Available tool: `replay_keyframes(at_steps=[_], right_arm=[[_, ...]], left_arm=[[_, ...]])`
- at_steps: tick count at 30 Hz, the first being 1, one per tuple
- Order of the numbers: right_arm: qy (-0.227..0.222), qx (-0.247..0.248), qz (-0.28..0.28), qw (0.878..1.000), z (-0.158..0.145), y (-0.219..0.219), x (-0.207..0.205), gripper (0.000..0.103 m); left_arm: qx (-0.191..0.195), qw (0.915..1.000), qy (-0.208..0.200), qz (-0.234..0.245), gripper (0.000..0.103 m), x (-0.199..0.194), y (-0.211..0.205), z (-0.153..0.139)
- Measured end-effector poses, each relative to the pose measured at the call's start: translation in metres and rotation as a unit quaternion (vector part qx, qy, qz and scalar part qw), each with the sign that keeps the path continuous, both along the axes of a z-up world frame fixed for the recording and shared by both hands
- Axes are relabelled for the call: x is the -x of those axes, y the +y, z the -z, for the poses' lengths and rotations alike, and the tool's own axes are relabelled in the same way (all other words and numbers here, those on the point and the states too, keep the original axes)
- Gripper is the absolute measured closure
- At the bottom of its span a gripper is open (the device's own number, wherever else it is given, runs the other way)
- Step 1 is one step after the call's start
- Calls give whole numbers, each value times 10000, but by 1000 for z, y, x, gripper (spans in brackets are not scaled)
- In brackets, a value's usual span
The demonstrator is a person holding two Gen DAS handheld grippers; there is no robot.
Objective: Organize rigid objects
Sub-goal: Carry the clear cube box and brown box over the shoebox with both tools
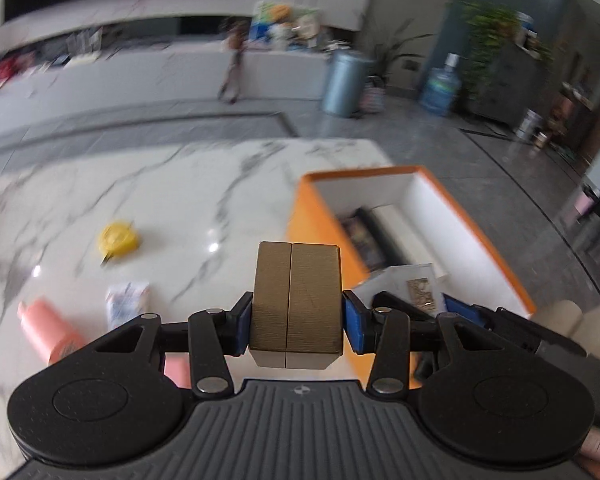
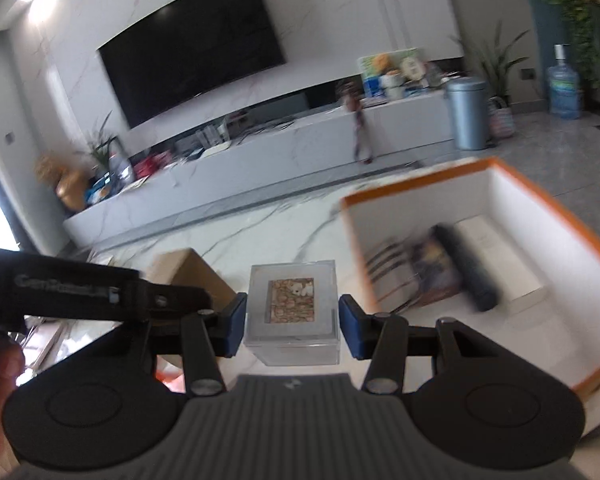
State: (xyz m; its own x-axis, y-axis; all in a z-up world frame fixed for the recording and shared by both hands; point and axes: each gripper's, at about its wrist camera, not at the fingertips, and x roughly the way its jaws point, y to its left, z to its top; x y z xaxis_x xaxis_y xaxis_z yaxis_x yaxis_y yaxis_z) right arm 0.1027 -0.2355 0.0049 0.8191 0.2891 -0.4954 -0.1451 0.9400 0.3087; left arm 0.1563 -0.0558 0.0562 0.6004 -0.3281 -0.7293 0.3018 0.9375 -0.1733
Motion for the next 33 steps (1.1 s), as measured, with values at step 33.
replay_keyframes(at_steps=[33], right_arm=[[2007, -663, 602, 9755, 64, -136, -105, 53]], left_arm=[[-2576, 8482, 538, 4597, 51, -103, -175, 147]])
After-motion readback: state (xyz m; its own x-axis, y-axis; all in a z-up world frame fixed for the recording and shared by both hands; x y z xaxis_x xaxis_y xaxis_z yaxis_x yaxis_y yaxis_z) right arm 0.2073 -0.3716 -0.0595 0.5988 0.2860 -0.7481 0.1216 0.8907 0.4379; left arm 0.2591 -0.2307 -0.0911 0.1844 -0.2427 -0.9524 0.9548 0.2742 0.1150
